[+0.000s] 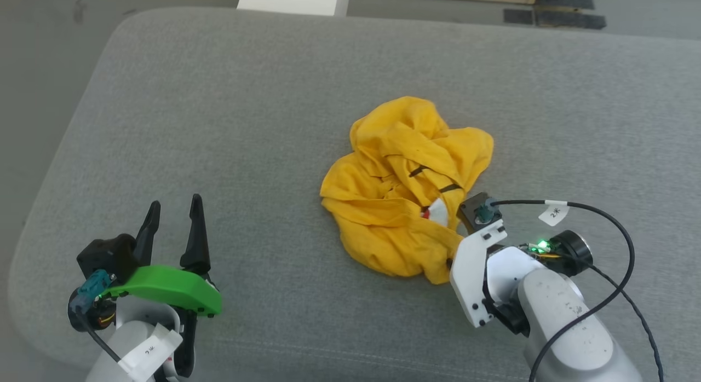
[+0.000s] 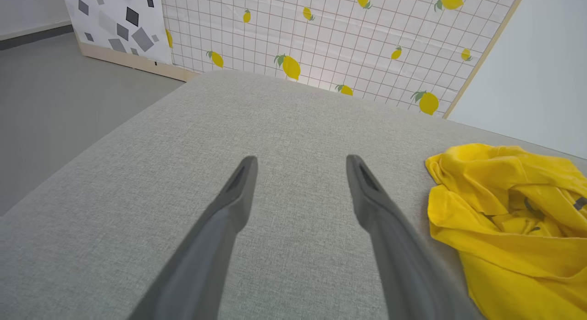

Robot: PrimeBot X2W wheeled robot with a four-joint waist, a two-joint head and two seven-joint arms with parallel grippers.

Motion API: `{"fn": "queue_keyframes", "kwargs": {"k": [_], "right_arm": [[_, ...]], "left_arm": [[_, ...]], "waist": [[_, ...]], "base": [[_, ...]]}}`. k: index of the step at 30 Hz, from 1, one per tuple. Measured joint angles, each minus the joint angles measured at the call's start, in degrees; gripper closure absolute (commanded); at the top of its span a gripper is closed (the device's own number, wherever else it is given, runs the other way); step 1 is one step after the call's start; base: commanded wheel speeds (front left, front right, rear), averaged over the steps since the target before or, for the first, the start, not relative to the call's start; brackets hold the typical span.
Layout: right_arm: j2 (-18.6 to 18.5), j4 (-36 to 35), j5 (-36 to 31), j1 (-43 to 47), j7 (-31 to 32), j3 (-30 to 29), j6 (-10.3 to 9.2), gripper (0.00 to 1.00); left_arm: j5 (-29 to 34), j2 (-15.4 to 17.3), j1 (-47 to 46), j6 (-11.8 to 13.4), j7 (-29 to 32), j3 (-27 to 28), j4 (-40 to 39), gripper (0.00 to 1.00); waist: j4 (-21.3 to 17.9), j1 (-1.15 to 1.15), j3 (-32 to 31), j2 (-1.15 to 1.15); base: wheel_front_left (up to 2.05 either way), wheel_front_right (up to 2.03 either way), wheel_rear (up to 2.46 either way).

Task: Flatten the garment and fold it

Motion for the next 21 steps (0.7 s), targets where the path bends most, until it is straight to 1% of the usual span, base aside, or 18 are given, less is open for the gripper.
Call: {"fn": "queue_keyframes", "kwargs": {"k": [4, 5, 6, 7, 11, 14, 17, 18, 21], "right_arm": [[-0.3, 1.9, 0.6, -1.5, 0.3, 0.7, -0.03, 0.00], [-0.4, 2.1, 1.3, -1.8, 0.3, 0.6, -0.04, 0.11], [-0.5, 2.2, 2.0, -2.0, 0.1, 0.6, -0.04, 0.79], [-0.6, 2.2, 3.1, -2.1, -0.3, 0.4, -0.04, 1.00], [-0.1, 2.1, 6.6, -2.2, -5.4, -1.3, -0.01, 1.00], [0.2, -0.4, 8.0, -2.3, -9.7, -4.6, -0.01, 1.00], [0.1, -5.6, 7.7, -2.7, -12.8, -11.7, -0.01, 1.00], [0.0, -7.1, 7.0, -2.7, -13.0, -13.7, -0.01, 1.00], [-0.9, -11.9, 4.5, -1.0, -11.9, -22.3, -0.01, 1.00]], "left_arm": [[-0.3, -0.1, -0.4, -0.4, 0.0, -0.1, 0.4, 0.00], [-0.3, -0.1, -0.4, -0.4, 0.0, -0.1, 0.5, 0.00], [-0.3, -0.1, -0.4, -0.4, 0.0, -0.1, 0.7, 0.00], [-0.3, -0.1, -0.4, -0.4, 0.0, -0.1, 0.8, 0.00], [-0.4, -0.3, -0.3, -0.3, -0.1, 0.2, 1.2, 0.00], [-0.5, -0.4, -0.1, -0.3, -0.3, 0.3, 1.3, 0.00], [-0.6, -0.5, 0.3, -0.2, -0.3, 0.4, 1.2, 0.00], [-0.7, -0.5, 0.4, -0.2, -0.3, 0.4, 1.1, 0.00], [-0.9, -0.9, 0.7, 0.0, -0.3, 0.3, 0.8, 0.00]], "waist": [[1.4, 0.00, 1.2, 0.00], [1.7, 0.00, 1.3, 0.00], [1.9, 0.00, 1.5, 0.00], [2.0, 0.00, 1.5, 0.00], [1.9, 0.00, 0.8, 0.00], [1.1, 0.00, -0.2, 0.00], [0.1, 0.01, -1.2, 0.00], [-0.1, 0.01, -1.6, 0.00], [-1.0, 0.01, -2.7, 0.00]], "base": [[0.00, 0.00, 0.00], [0.00, 0.00, 0.00], [0.00, 0.00, 0.00], [0.00, 0.00, 0.00], [0.00, 0.00, 0.00], [0.00, 0.00, 0.00], [0.00, 0.00, 0.00], [0.00, 0.00, 0.00], [0.00, 0.00, 0.00]]}}
